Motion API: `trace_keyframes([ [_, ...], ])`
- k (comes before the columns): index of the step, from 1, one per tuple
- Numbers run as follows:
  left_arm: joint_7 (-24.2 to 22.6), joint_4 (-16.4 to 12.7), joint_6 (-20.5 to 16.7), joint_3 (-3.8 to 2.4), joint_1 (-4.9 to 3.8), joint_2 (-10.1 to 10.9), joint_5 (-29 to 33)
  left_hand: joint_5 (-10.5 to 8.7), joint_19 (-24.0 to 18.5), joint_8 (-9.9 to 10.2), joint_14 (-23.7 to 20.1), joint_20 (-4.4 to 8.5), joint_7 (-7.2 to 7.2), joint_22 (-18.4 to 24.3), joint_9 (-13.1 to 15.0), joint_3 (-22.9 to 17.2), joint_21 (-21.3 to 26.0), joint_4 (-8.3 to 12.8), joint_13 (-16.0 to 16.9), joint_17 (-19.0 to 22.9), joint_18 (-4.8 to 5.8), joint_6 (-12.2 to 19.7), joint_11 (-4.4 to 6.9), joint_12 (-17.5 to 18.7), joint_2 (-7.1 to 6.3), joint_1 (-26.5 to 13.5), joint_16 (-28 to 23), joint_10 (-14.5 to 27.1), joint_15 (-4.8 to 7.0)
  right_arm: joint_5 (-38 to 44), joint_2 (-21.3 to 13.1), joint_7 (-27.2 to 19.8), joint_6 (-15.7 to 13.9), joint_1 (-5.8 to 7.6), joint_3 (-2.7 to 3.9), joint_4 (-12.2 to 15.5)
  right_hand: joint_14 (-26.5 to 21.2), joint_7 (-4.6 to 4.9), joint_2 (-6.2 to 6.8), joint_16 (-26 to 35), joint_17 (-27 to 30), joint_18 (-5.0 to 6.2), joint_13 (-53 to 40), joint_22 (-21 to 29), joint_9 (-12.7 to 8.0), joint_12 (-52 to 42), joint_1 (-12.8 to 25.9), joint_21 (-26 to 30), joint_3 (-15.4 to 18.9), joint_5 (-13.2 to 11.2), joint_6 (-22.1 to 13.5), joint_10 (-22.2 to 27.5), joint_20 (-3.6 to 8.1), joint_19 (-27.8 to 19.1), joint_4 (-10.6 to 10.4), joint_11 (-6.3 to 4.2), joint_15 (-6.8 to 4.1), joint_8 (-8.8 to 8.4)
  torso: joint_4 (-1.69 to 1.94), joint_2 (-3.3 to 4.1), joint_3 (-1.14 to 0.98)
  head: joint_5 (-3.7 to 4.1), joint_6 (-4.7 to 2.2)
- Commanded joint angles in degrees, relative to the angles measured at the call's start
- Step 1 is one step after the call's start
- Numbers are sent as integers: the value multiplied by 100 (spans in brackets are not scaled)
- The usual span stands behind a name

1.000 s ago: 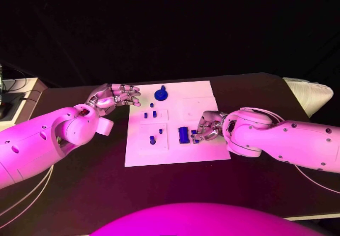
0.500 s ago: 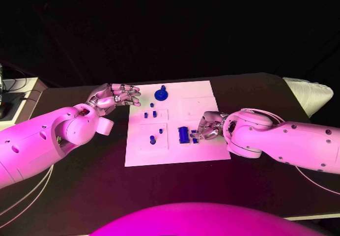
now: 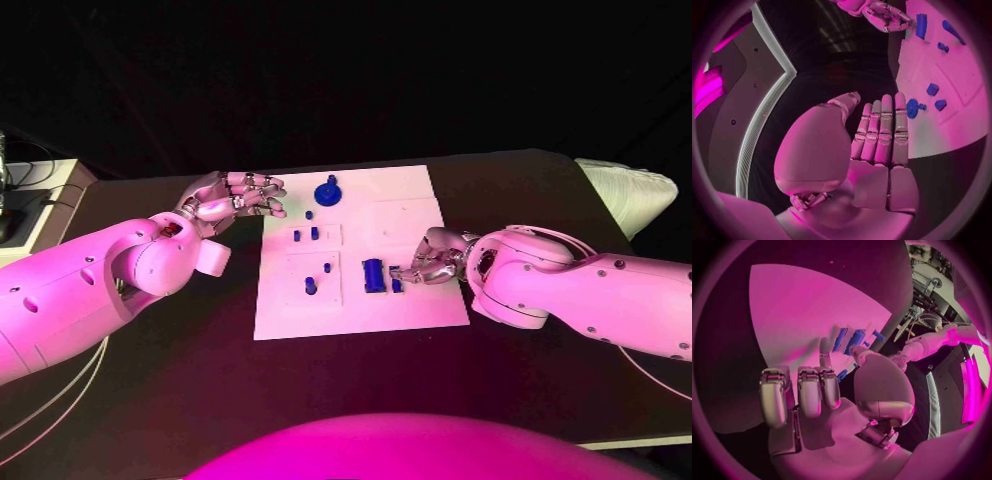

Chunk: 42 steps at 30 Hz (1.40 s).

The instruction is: Assemble the parts on the task board

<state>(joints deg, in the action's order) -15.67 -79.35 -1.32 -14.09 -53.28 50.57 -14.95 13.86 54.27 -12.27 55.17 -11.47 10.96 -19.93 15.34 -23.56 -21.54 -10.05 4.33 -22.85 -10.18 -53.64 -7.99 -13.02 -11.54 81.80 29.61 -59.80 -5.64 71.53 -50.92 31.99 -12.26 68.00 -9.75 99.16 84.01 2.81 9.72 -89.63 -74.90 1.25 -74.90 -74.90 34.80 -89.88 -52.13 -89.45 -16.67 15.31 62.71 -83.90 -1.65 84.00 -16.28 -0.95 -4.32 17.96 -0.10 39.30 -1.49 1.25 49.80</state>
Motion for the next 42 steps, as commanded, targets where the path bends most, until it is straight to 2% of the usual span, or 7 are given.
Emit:
trace_keyframes([
  [1, -24, -8, 99, -3, 0, -9, 26, -15, 20, 7, -26, 1, 12, 5, 0, 1, 36, -39, 9, -7, -21, 27, -29, 6, 31, 18, 24, 12, 4, -108, -80, -91, -89, -8, 2, 84, 599, 2, 15, -37, -1510, -118, -1510, -1500, -18, -12, -261, -15, 59, -32, -3, -610, 50, 592, 5, -40, -56, 49, -3, 4, -1, -7, -7],
  [18, -410, 257, -280, -3, 17, -206, 232, -16, -40, -22, -192, -52, -40, 180, 13, -13, 298, -143, 24, 40, -10, 10, 11, -44, 33, 73, -198, -136, -22, -3247, -262, -3114, -2342, 62, 87, -530, 547, 236, -92, 63, -1302, 56, -1408, -1255, -229, 207, -1055, 938, 245, 516, -545, -510, -87, 387, 2, 161, 109, -227, -56, -161, 74, 23, -193],
  [26, -871, 549, -936, -5, 48, -479, 614, -20, -297, 84, -435, -281, -100, 680, -17, -116, 1029, -320, -68, 276, -10, 277, -169, 502, -33, 153, -1123, 14, -228, -4960, 397, -4718, -2113, 85, 133, -1884, -759, 447, 102, 2744, 1962, 931, 1611, 1112, -372, 5364, -2546, 7069, -661, -116, -881, 1993, -255, -1197, 529, 356, 294, -343, -112, -278, 102, -21, -560],
  [38, -1195, 1110, -1392, -17, 79, -900, 836, -17, -807, 360, -1024, -514, -148, 1409, -276, 210, 1805, -317, -65, 810, 57, 506, -174, 914, 102, 254, -2171, 666, -383, -5618, 1247, -5595, -1658, -110, 246, -3216, -2326, 759, 270, 6413, 4343, 923, 5283, 3245, -858, 8056, -2514, 8583, -1516, -397, -1007, 2008, -824, -2348, 894, 770, 812, -719, -123, -406, 50, -87, -851],
  [39, -885, 1023, -1159, -6, 74, -846, 650, -1386, -5427, 1227, -5517, 1147, -1096, 1993, -1534, 2356, 2154, 1005, -433, 2285, 1018, 5364, 799, 1302, 1154, -2310, -2961, 5980, 564, -5213, 1174, -4999, -1937, -74, 242, -3084, -4170, -281, -972, 8963, 7490, -125, 7490, 7490, -3480, 8988, -210, 8945, 1667, -1531, -6271, 3964, 165, -4158, 1628, 95, 432, -1796, -129, -359, 81, -53, -804],
  [41, -890, 1002, -1190, 8, 67, -844, 658, -1386, -5427, 1227, -5517, 1147, -1096, 1993, -1534, 2356, 2154, 1005, -433, 2285, 1018, 5364, 799, 1302, 1154, -2569, -2961, 5980, 564, -5241, 1166, -5016, -1955, -84, 252, -3053, -4371, -281, -972, 8963, 7490, -125, 7490, 7490, -3480, 8988, 69, 8945, 1667, -1531, -6271, 4178, 165, -4373, 1628, 95, 432, -1796, -126, -369, 82, -54, -819],
  [42, -896, 979, -1226, 24, 58, -841, 668, -1386, -5427, 1227, -5517, 1147, -1096, 1993, -1534, 2356, 2154, 1005, -433, 2285, 1018, 5364, 799, 1302, 1154, -2779, -2961, 5980, 564, -5272, 1157, -5035, -1975, -96, 264, -3018, -8401, -281, -972, 8963, 7490, -125, 7490, 7490, -3480, 8988, 252, 8945, 1667, -1531, -6271, 4320, 165, -8400, 1628, 95, 432, -1796, -123, -380, 84, -56, -837],
])
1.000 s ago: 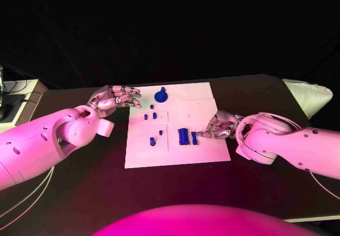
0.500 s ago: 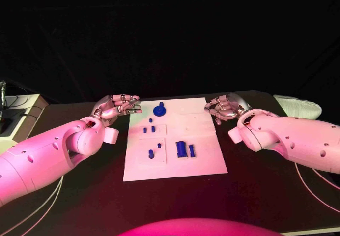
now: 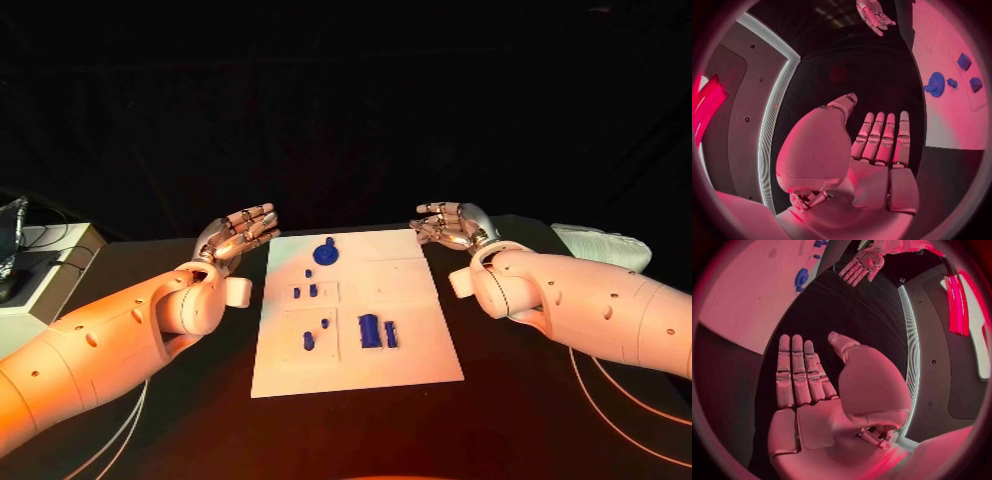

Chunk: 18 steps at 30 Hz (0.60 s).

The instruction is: Assemble the parts on the task board

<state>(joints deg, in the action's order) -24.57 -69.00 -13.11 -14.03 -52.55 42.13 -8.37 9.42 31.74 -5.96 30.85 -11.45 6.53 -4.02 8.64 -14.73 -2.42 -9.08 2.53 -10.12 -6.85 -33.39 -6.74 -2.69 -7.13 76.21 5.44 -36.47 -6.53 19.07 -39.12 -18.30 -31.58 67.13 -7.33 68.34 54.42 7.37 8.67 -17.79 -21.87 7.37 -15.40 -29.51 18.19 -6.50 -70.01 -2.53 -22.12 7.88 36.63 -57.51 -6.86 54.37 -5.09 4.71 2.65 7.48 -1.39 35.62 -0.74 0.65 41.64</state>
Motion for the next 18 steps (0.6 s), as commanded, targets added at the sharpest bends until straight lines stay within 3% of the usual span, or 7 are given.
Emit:
trace_keyframes([
  [1, -15, -87, -94, 40, -26, 7, 23, -942, -3174, 596, -3085, 1145, -653, 402, -864, 1473, 242, 908, -253, 1012, 685, 3339, 674, 269, 713, -2418, -544, 3647, 653, -68, -36, -31, -70, -24, 38, 110, -5442, -737, -867, 1779, 2187, -737, 1540, 2951, -1819, 650, 2219, 253, 2212, -788, -3663, 5751, 686, -5437, 509, -471, -265, -748, 11, -26, 10, 2, -45],
  [4, -57, -254, -343, 153, -87, 28, 90, -942, -3174, 596, -3085, 1145, -653, 402, -864, 1473, 242, 908, -253, 1012, 685, 3339, 674, 269, 713, -3099, -544, 3647, 653, -292, -99, -167, -214, -106, 123, 360, -5442, -737, -867, 1779, 2187, -737, 1540, 2951, -1819, 650, 2796, 253, 2212, -788, -3663, 5751, 686, -5437, 509, -471, -265, -748, 34, -103, 22, -10, -170],
  [5, -73, -319, -440, 197, -111, 36, 117, -942, -3174, 596, -3085, 1145, -653, 402, -864, 1473, 242, 908, -253, 1012, 685, 3339, 674, 269, 713, -3277, -544, 3647, 653, -379, -124, -220, -270, -138, 156, 457, -5442, -737, -867, 1779, 2187, -737, 1540, 2951, -1819, 650, 7001, 253, 2212, -788, -3663, 5751, 686, -5437, 509, -471, -265, -748, 43, -133, 27, -15, -218],
  [7, -111, -469, -666, 299, -166, 55, 178, -942, -3174, 596, -3085, 1145, -653, 402, -864, 1473, 242, 908, -253, 1012, 685, 3339, 674, 269, 713, -3595, -544, 3647, 653, -582, -181, -343, -401, -212, 232, 682, -5442, -737, -867, 1779, 2187, -737, 1540, 2951, -1819, 650, 7001, 253, 2212, -788, -3663, 5751, 686, -5437, 509, -471, -265, -748, 65, -202, 37, -26, -331],
  [8, -133, -556, -796, 358, -198, 66, 213, -942, -3174, 596, -3085, 1145, -653, 402, -864, 1473, 242, 908, -253, 1012, 685, 3339, 674, 269, 713, -7621, -544, 3647, 653, -699, -214, -414, -476, -255, 277, 813, -5442, -737, -867, 1779, 2187, -737, 1540, 2951, -1819, 650, 7001, 253, 2212, -788, -3663, 5751, 686, -5437, 509, -471, -265, -748, 76, -241, 43, -32, -394],
  [14, -321, -1298, -1907, 862, -469, 158, 514, -942, -3174, 596, -3085, 1145, -653, 402, -864, 1473, 242, 908, -253, 1012, 685, 3339, 674, 269, 713, -7621, -544, 3647, 653, -1502, -442, -903, -993, -548, 580, 1709, -5442, -737, -867, 1779, 2187, -737, 1540, 2951, -1819, 650, 7001, 253, 2212, -788, -3663, 5751, 686, -5437, 509, -471, -265, -748, 130, -415, 69, -60, -678],
  [18, -417, -1678, -2477, 1120, -609, 205, 668, -942, -3174, 596, -3085, 1145, -653, 402, -864, 1473, 242, 908, -253, 1012, 685, 3339, 674, 269, 713, -7621, -544, 3647, 653, -1784, -522, -1074, -1175, -652, 687, 2024, -5442, -737, -867, 1779, 2187, -737, 1540, 2951, -1819, 650, 7001, 253, 2212, -788, -3663, 5751, 686, -5437, 509, -471, -265, -748, 139, -444, 74, -65, -727],
])
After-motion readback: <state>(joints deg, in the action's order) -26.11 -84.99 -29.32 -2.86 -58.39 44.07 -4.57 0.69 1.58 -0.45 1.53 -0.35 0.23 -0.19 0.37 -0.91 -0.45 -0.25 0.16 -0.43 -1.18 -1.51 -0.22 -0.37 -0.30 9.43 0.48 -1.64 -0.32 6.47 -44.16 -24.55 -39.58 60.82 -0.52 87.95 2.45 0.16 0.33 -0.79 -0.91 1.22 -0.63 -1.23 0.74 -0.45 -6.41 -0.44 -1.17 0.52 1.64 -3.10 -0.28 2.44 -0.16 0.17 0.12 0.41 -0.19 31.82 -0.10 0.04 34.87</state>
